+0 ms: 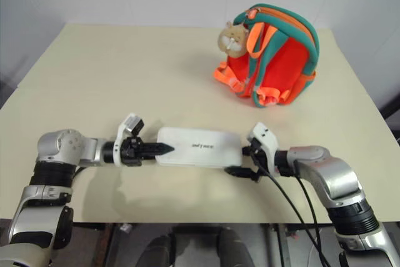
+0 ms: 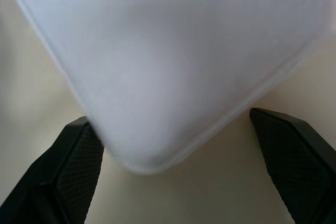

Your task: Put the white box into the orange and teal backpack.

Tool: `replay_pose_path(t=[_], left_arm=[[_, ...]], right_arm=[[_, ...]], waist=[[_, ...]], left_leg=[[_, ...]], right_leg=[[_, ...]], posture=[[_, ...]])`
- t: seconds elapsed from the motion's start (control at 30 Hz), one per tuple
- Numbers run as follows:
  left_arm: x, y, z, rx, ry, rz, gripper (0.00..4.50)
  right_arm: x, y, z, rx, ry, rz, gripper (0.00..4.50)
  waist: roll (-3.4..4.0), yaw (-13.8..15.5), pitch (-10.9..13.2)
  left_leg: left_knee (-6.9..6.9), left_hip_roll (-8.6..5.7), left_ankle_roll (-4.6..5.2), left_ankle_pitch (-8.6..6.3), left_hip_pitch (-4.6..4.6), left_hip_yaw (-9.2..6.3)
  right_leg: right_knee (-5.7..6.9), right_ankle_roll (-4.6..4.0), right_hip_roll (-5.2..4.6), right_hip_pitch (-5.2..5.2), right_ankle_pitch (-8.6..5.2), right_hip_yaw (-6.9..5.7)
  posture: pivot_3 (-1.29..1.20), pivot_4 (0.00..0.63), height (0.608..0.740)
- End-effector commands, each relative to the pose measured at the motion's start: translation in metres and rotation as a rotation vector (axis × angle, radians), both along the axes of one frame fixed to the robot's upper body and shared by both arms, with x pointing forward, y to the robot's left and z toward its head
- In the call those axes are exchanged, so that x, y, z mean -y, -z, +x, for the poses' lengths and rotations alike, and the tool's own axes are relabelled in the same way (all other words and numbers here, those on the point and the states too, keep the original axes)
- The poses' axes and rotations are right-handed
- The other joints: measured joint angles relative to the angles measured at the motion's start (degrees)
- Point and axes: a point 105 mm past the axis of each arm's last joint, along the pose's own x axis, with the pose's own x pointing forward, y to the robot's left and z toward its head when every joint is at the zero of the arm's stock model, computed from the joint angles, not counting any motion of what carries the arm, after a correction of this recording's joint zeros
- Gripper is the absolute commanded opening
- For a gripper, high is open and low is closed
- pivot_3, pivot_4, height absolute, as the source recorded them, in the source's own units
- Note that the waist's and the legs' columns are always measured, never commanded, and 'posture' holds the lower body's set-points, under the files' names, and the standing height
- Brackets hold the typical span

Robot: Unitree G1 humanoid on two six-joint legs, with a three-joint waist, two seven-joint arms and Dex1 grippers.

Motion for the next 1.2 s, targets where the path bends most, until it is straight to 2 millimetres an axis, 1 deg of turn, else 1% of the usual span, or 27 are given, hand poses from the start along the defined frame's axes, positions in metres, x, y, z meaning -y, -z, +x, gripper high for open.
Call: replay_pose_path(t=[0.03, 0.13, 0.2, 0.27, 0.3, 0.37, 0.43, 0.53, 0.6, 0.67, 0.73, 0.8, 0.9, 1.03, 1.1, 1.2], left_arm=[[0.006, -0.012, -0.013, 0.010, 0.069, -0.066, 1.42], [0.005, -0.011, -0.019, 0.019, 0.069, -0.061, 1.42], [0.000, -0.013, -0.019, 0.034, 0.046, -0.060, 1.42], [-0.009, -0.013, -0.015, 0.069, -0.005, -0.043, 1.42], [-0.015, -0.015, -0.012, 0.084, -0.037, -0.042, 1.42], [-0.034, -0.021, -0.004, 0.134, -0.131, -0.027, 1.42], [-0.053, -0.025, 0.000, 0.177, -0.209, -0.009, 1.42], [-0.071, -0.027, -0.001, 0.207, -0.278, 0.016, 1.42], [-0.077, -0.027, -0.001, 0.216, -0.305, 0.025, 1.42], [-0.082, -0.026, -0.004, 0.223, -0.321, 0.032, 1.42], [-0.084, -0.022, -0.009, 0.225, -0.331, 0.038, 1.42], [-0.083, -0.019, -0.013, 0.223, -0.332, 0.041, 1.42], [-0.078, -0.015, -0.019, 0.221, -0.323, 0.041, 1.42], [-0.075, -0.013, -0.027, 0.223, -0.319, 0.029, 1.42], [-0.074, -0.012, -0.029, 0.223, -0.325, 0.028, 1.42], [-0.075, -0.011, -0.031, 0.224, -0.338, 0.026, 1.42]], right_arm=[[0.002, -0.007, 0.000, 0.036, -0.009, 0.008, 4.50], [0.007, -0.015, 0.007, 0.080, 0.024, 0.026, 4.50], [0.014, -0.022, 0.013, 0.106, 0.057, 0.036, 4.50], [0.024, -0.032, 0.022, 0.152, 0.104, 0.037, 4.50], [0.032, -0.038, 0.028, 0.179, 0.133, 0.035, 4.50], [0.053, -0.059, 0.046, 0.268, 0.228, 0.035, 4.50], [0.073, -0.079, 0.062, 0.357, 0.316, 0.029, 4.50], [0.088, -0.098, 0.081, 0.462, 0.398, 0.022, 4.50], [0.091, -0.106, 0.091, 0.505, 0.428, 0.022, 4.50], [0.092, -0.115, 0.101, 0.547, 0.460, 0.033, 4.50], [0.081, -0.129, 0.117, 0.586, 0.479, 0.087, 4.50], [0.069, -0.136, 0.126, 0.598, 0.475, 0.129, 4.50], [0.058, -0.140, 0.139, 0.616, 0.485, 0.162, 4.50], [0.048, -0.145, 0.155, 0.630, 0.516, 0.212, 4.50], [0.042, -0.148, 0.160, 0.620, 0.524, 0.255, 4.50], [0.027, -0.151, 0.165, 0.605, 0.508, 0.301, 4.50]], waist=[[0.00, 0.0, 0.0], [0.00, -0.1, 0.0], [0.00, 0.0, 0.0], [0.00, 0.0, 0.0], [0.00, -0.1, 0.0], [0.01, -0.2, 0.0], [0.04, -0.4, 0.0], [0.03, -0.6, 0.0], [0.03, -0.9, 0.0], [0.03, -1.1, 0.0], [0.05, -1.5, 0.0], [0.07, -1.9, 0.1], [0.07, -2.1, 0.1], [0.07, -2.2, 0.1], [0.08, -2.2, 0.1], [0.08, -2.6, 0.1]], left_leg=[[-0.01, 0.00, 0.00, 0.00, 0.00, 0.00], [-0.02, 0.02, -0.01, 0.00, 0.00, 0.00], [-0.01, 0.02, -0.01, 0.00, 0.00, 0.00], [0.02, 0.01, 0.00, 0.00, 0.00, 0.00], [0.05, 0.01, 0.00, 0.00, 0.00, 0.01], [0.05, 0.01, 0.00, 0.00, 0.01, 0.03], [0.05, 0.01, 0.00, 0.00, 0.01, 0.09], [-0.05, 0.04, 0.00, 0.00, 0.01, 0.09], [-0.18, 0.04, -0.01, 0.00, 0.02, 0.09], [-0.29, 0.04, -0.02, 0.00, 0.02, 0.09], [-0.37, 0.04, -0.02, 0.00, -0.01, 0.12], [-0.40, 0.06, -0.02, 0.00, 0.00, 0.23], [-0.46, 0.12, -0.05, 0.02, 0.00, 0.20], [-0.47, 0.07, -0.06, 0.02, 0.00, 0.20], [-0.46, 0.07, -0.06, 0.02, 0.00, 0.20], [-0.47, 0.08, -0.07, 0.03, 0.00, 0.17]], right_leg=[[0.00, 0.00, 0.00, 0.00, 0.00, 0.00], [0.00, -0.01, 0.01, -0.02, -0.01, 0.00], [0.01, -0.01, 0.00, -0.02, -0.01, 0.01], [0.01, -0.01, 0.00, -0.02, 0.00, 0.00], [0.02, -0.01, 0.00, -0.02, 0.00, 0.01], [0.01, -0.02, 0.00, -0.02, 0.01, 0.02], [0.02, -0.03, -0.01, -0.04, 0.02, 0.06], [-0.01, -0.07, -0.01, -0.09, 0.01, 0.04], [-0.05, -0.08, -0.03, -0.09, -0.01, 0.03], [-0.11, -0.09, -0.05, -0.11, -0.02, 0.02], [-0.14, -0.09, -0.08, -0.17, -0.02, 0.04], [-0.10, -0.09, -0.08, -0.23, -0.02, 0.11], [-0.05, -0.10, -0.03, -0.27, -0.03, 0.08], [-0.07, -0.11, -0.09, -0.25, -0.03, 0.08], [-0.07, -0.11, -0.09, -0.26, -0.03, 0.08], [-0.05, -0.11, -0.06, -0.26, -0.03, 0.06]], posture=[[0.00, 0.150, 0.740], [0.00, 0.150, 0.740], [0.00, 0.150, 0.740], [0.00, 0.150, 0.740], [0.00, 0.150, 0.740], [0.00, 0.150, 0.740], [0.00, 0.150, 0.740], [0.00, 0.150, 0.740], [0.00, 0.150, 0.740], [0.00, 0.150, 0.740], [0.00, 0.150, 0.740], [0.00, 0.150, 0.740], [0.00, 0.150, 0.740], [0.00, 0.150, 0.740], [0.00, 0.150, 0.740], [0.00, 0.150, 0.740]])
